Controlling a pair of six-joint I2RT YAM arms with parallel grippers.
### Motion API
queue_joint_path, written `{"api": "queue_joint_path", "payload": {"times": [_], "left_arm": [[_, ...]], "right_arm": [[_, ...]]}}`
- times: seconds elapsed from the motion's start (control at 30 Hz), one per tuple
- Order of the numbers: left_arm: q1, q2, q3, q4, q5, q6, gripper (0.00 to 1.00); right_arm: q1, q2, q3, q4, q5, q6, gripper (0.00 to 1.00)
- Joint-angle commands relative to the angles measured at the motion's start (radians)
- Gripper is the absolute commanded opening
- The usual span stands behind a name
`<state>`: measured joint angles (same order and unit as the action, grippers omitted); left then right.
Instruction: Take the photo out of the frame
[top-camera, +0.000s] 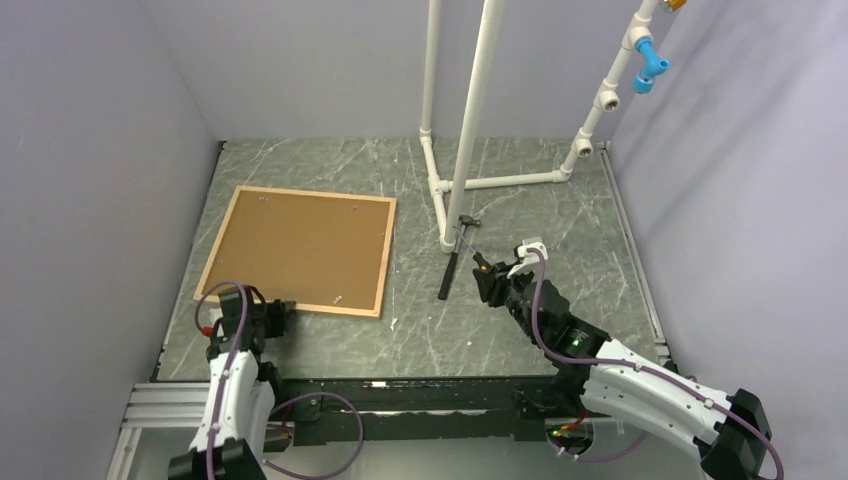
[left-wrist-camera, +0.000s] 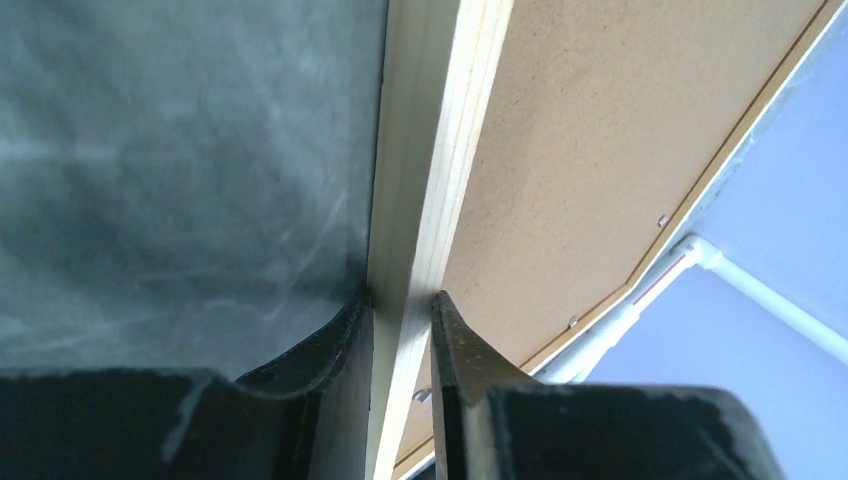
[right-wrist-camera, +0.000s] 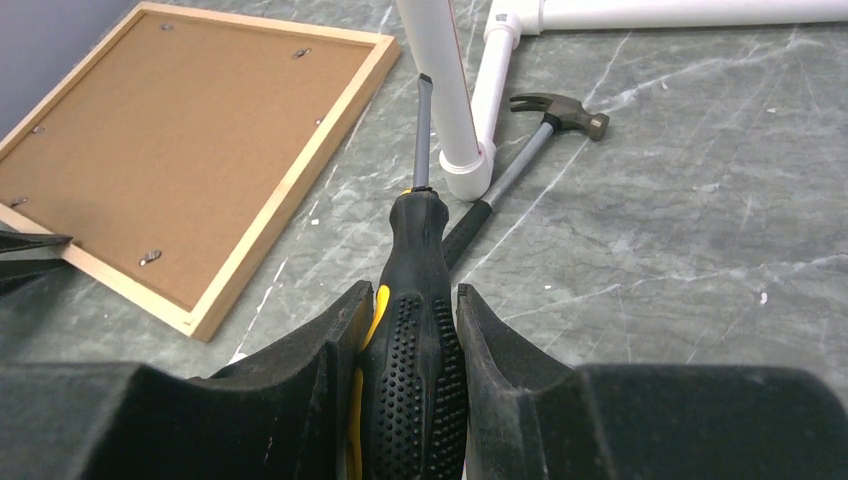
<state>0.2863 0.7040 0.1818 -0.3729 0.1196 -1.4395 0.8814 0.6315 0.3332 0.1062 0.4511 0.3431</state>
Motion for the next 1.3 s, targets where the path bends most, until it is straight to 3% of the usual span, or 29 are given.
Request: {"api": "queue_joint_path", "payload": {"times": [0.0,0.13,0.43,0.53,0.67,0.83,1.1,1.2,1.27], "left_arm": [[-0.093,-0.114,-0.074,-0.17,0.016,-0.194,0.0],[-0.208,-0.157,-0.085,-0.157,0.014,-0.293,0.0],[-0.446,-0.085,-0.056,-0.095,0.026,-0.4,0.07],[-0.473,-0.098,-0.016,-0.152,0.017,-0.36,0.17],[-0.492,-0.16,0.025,-0.212,-0.02,-0.229,0.54],[-0.49,-0.166,0.007,-0.117,0.035,0.006,0.83],[-0.491,-0.062,0.154,-0.017,0.099,0.51,0.91],[-0.493,-0.002,0.203,0.003,0.159,0.664,0.88],[-0.493,0.023,0.196,0.056,0.191,0.715,0.8]], "right_arm": [[0.003,0.007,0.046,0.071,-0.016,-0.008,0.0],[0.002,0.033,0.05,0.079,-0.033,-0.011,0.0],[0.004,0.182,0.095,0.106,-0.131,-0.026,0.0],[0.008,0.233,0.118,0.108,-0.159,-0.032,0.0],[0.023,0.304,0.169,0.092,-0.17,-0.036,0.0],[0.081,0.418,0.236,0.071,-0.134,-0.027,0.0],[0.238,0.66,0.439,-0.081,0.122,0.03,0.0],[0.24,0.753,0.509,-0.148,0.166,0.057,0.0],[0.24,0.803,0.54,-0.172,0.188,0.083,0.0]]}}
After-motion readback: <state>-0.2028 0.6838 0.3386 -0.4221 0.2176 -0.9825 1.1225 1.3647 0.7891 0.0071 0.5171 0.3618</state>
